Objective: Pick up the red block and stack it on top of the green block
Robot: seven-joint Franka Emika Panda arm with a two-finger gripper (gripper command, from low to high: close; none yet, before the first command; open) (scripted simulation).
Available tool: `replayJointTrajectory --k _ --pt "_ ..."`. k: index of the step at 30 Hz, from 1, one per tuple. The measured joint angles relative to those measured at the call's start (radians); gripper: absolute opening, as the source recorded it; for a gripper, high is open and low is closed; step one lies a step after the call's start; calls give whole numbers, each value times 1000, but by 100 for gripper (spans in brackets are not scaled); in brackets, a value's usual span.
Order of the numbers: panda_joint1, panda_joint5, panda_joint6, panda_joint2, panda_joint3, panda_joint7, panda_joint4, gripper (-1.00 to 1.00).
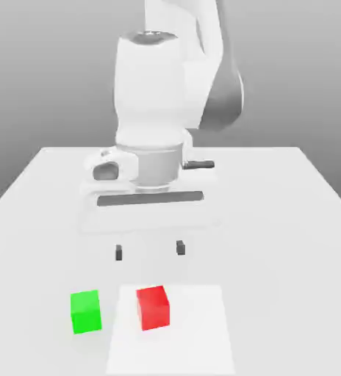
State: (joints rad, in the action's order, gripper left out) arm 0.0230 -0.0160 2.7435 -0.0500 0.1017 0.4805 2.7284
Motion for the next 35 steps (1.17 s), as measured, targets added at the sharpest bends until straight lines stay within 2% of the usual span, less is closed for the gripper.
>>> replayJointTrajectory --k 2,7,8,15,21,26,28,31,32,35 --pt "-6 22 49 73 -5 -38 25 0" --pt "-29 78 199 254 -41 -86 10 0" --pt "-36 86 227 288 -50 -92 5 -100" --pt "-40 84 232 294 -54 -90 4 -100" --pt "-36 28 69 103 -36 -49 33 -100" --pt "-230 4 -66 22 70 -97 -23 -100" --pt "-291 24 -33 67 62 -120 -34 -100" --pt "-273 61 60 168 24 -149 -41 -100" --pt "-275 72 87 197 17 -156 -42 100" --pt "-275 72 87 197 16 -156 -42 100"
